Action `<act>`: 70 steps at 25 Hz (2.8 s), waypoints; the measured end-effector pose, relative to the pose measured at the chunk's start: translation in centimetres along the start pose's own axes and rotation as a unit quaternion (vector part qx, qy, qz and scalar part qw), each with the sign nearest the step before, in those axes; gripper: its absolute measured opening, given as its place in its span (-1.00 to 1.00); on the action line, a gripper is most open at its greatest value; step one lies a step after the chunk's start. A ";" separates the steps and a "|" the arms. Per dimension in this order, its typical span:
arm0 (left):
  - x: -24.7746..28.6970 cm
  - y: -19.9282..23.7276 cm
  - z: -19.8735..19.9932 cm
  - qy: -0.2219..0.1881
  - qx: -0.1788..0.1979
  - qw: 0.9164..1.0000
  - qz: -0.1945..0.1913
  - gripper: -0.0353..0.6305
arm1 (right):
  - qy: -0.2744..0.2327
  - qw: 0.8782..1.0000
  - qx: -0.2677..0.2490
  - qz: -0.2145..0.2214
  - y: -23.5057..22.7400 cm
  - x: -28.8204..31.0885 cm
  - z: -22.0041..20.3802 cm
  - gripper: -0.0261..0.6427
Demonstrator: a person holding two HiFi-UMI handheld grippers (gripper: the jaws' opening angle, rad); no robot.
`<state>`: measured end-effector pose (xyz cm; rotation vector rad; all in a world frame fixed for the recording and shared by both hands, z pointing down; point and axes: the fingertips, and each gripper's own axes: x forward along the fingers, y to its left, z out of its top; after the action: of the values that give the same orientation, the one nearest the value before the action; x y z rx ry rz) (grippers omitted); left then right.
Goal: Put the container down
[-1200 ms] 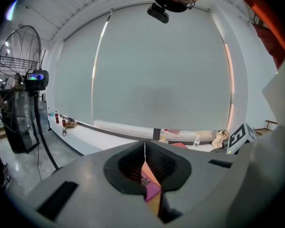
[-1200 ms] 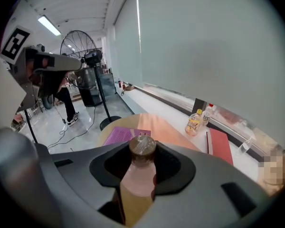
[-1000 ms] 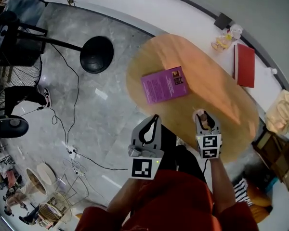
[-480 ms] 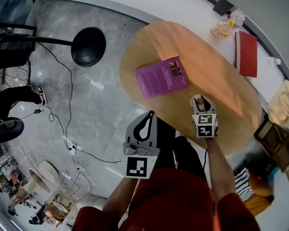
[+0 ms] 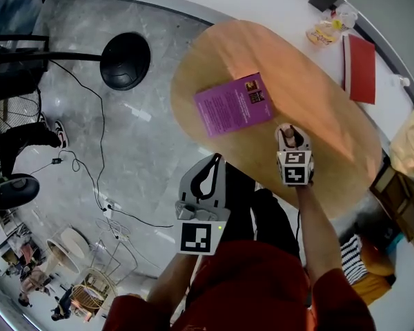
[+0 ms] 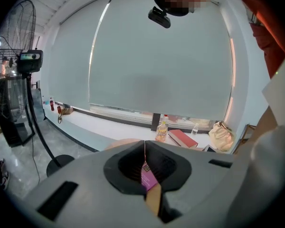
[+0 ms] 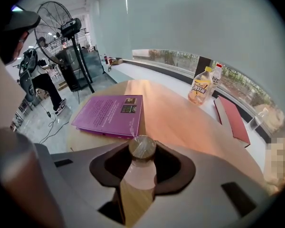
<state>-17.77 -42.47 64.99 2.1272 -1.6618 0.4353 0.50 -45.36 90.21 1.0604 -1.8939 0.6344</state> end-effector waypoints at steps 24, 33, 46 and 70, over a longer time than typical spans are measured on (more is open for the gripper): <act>-0.3 -2.8 -0.1 0.007 0.007 1.000 -0.002 -0.87 | -0.019 1.000 -0.009 0.002 0.4 -0.5 -2.8 -0.52; -1.4 -3.0 0.6 -0.008 0.011 1.000 0.008 -0.87 | -0.017 1.000 -0.002 0.006 0.2 -1.1 -2.5 -0.37; -6.5 -6.6 1.8 -0.032 0.029 0.999 0.010 -0.87 | -0.033 0.999 -0.015 0.028 1.6 -8.4 -4.7 -0.33; -14.9 -15.9 3.5 -0.085 0.029 0.996 0.013 -0.87 | -0.212 0.977 0.026 -0.002 -0.9 -33.7 -4.3 -0.35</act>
<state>-5.98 -28.31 52.92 2.2412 -1.7905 0.3208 12.46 -28.26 63.42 1.3123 -2.2458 0.4827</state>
